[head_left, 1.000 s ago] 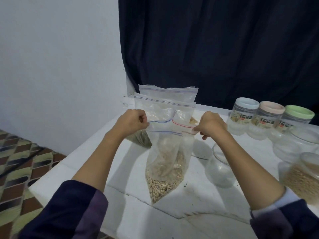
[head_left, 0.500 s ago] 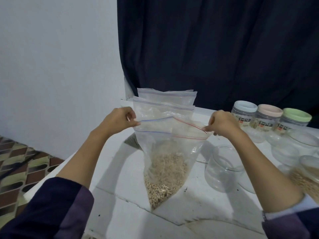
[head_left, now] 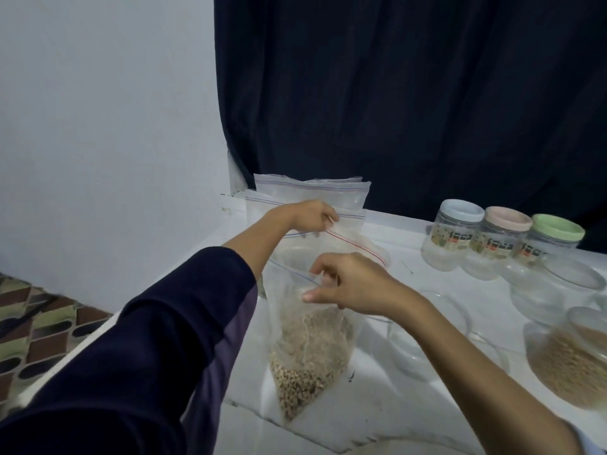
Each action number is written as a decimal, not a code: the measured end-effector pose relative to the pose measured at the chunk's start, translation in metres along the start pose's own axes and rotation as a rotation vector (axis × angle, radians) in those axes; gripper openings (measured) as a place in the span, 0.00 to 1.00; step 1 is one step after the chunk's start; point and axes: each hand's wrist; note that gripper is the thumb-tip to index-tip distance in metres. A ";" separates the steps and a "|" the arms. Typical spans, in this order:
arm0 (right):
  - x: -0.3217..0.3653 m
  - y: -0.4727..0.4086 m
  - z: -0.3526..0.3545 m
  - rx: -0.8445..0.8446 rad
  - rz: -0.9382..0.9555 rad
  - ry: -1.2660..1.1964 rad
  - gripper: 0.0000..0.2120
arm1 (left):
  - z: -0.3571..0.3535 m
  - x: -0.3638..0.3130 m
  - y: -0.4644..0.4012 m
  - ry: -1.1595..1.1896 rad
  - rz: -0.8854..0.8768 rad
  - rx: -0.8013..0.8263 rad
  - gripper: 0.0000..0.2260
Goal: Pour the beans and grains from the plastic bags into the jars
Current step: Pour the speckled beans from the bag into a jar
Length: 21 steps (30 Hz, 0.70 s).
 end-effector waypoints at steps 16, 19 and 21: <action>-0.006 0.003 0.049 -0.680 0.228 -0.440 0.11 | 0.061 0.002 0.091 0.491 0.066 -0.607 0.12; -0.015 0.006 0.066 -0.802 0.232 -0.555 0.08 | 0.074 0.001 0.109 0.568 0.087 -0.724 0.13; -0.029 0.006 0.073 -0.850 0.190 -0.564 0.08 | 0.077 0.004 0.119 0.638 0.126 -0.762 0.11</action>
Point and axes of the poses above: each hand's wrist, its own y-axis away from the middle knuckle, its own z-axis out of the back of the hand, x = y × z, and after that the axes turned 1 degree about x, right-handed
